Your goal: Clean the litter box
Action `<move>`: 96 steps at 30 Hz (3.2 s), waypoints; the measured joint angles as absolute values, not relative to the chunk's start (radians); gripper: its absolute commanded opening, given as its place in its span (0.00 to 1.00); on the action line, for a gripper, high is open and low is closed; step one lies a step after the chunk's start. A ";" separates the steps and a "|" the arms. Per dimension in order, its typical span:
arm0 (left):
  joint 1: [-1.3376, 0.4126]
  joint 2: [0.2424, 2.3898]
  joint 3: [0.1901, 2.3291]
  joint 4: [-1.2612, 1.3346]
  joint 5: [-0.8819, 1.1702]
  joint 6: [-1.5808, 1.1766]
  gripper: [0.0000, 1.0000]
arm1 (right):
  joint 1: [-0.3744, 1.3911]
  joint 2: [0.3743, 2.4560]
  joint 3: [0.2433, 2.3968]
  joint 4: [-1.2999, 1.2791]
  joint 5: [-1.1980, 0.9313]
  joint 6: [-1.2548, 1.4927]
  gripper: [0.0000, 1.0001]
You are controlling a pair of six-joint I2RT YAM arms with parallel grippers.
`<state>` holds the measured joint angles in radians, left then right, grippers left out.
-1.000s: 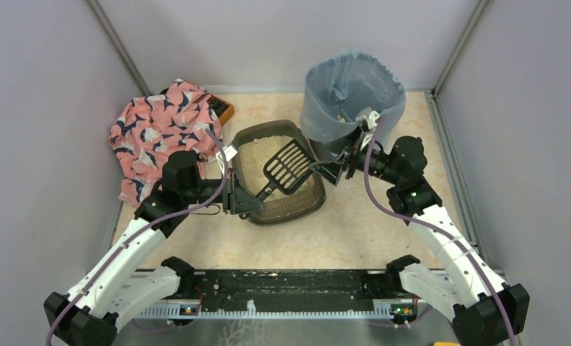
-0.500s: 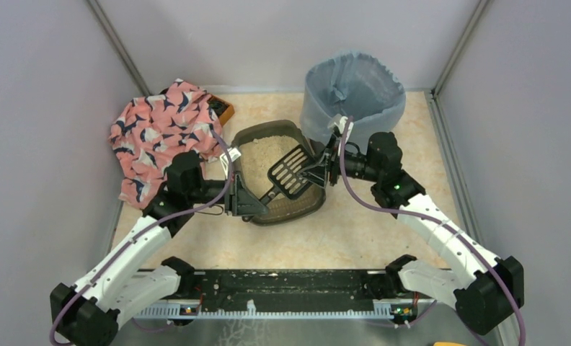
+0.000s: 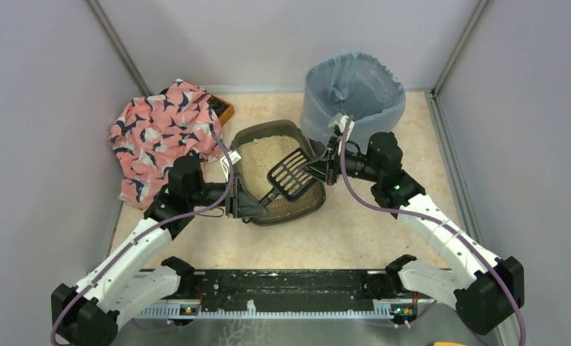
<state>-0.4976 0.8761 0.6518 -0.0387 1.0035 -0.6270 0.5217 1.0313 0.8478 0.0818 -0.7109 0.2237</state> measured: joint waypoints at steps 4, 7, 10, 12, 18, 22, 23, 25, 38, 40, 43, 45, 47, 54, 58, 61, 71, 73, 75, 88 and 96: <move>-0.498 0.873 0.653 -0.052 0.971 -0.611 0.52 | 0.522 1.021 0.847 0.081 -0.702 0.231 0.00; -0.498 0.859 0.654 -0.056 0.932 -0.606 0.58 | 0.522 1.006 0.847 0.082 -0.684 0.230 0.00; -0.498 0.831 0.654 -0.061 0.884 -0.602 0.61 | 0.522 0.992 0.845 0.097 -0.660 0.238 0.00; -0.497 0.804 0.654 -0.061 0.842 -0.602 0.62 | 0.522 0.984 0.839 0.131 -0.648 0.253 0.00; -0.497 0.650 0.562 0.030 0.701 -0.650 0.62 | 0.522 0.986 0.823 0.243 -0.639 0.318 0.00; -0.497 0.562 0.485 0.109 0.627 -0.698 0.59 | 0.522 1.006 0.823 0.277 -0.641 0.344 0.00; -0.497 0.551 0.477 0.125 0.612 -0.705 0.57 | 0.522 1.010 0.823 0.281 -0.641 0.347 0.00; -0.497 0.530 0.460 0.169 0.582 -0.719 0.55 | 0.522 1.011 0.823 0.289 -0.641 0.358 0.00; -0.497 0.466 0.212 0.611 0.421 -0.861 0.51 | 0.522 1.030 0.811 0.375 -0.625 0.414 0.00; -0.497 0.466 0.209 0.657 0.402 -0.870 0.50 | 0.522 1.033 0.812 0.376 -0.622 0.416 0.00; -0.497 0.468 0.210 0.727 0.385 -0.878 0.50 | 0.522 1.040 0.811 0.382 -0.621 0.420 0.00; -0.497 0.477 0.214 0.753 0.384 -0.879 0.49 | 0.522 1.048 0.811 0.388 -0.622 0.422 0.00; -0.497 0.489 0.218 0.776 0.383 -0.880 0.48 | 0.522 1.058 0.811 0.398 -0.621 0.425 0.00; -0.497 0.549 0.219 0.835 0.385 -0.903 0.43 | 0.522 1.066 0.811 0.405 -0.622 0.431 0.00; -0.497 0.589 0.219 0.867 0.395 -0.921 0.42 | 0.522 1.066 0.811 0.405 -0.624 0.430 0.00; -0.497 0.607 0.219 0.883 0.405 -0.932 0.42 | 0.522 1.066 0.811 0.405 -0.625 0.430 0.00; -0.497 0.613 0.216 0.905 0.417 -0.959 0.22 | 0.522 1.076 0.811 0.419 -0.631 0.430 0.00; -0.497 0.607 0.216 0.904 0.414 -0.958 0.11 | 0.523 1.076 0.811 0.421 -0.633 0.430 0.00; -0.497 0.607 0.216 0.902 0.411 -0.958 0.09 | 0.524 1.076 0.811 0.428 -0.634 0.430 0.00; -0.495 0.681 0.213 0.966 0.428 -1.002 0.00 | 0.521 1.077 0.811 0.427 -0.617 0.426 0.00; -0.492 0.699 0.230 0.913 0.414 -1.016 0.00 | 0.519 1.077 0.796 0.421 -0.595 0.422 0.32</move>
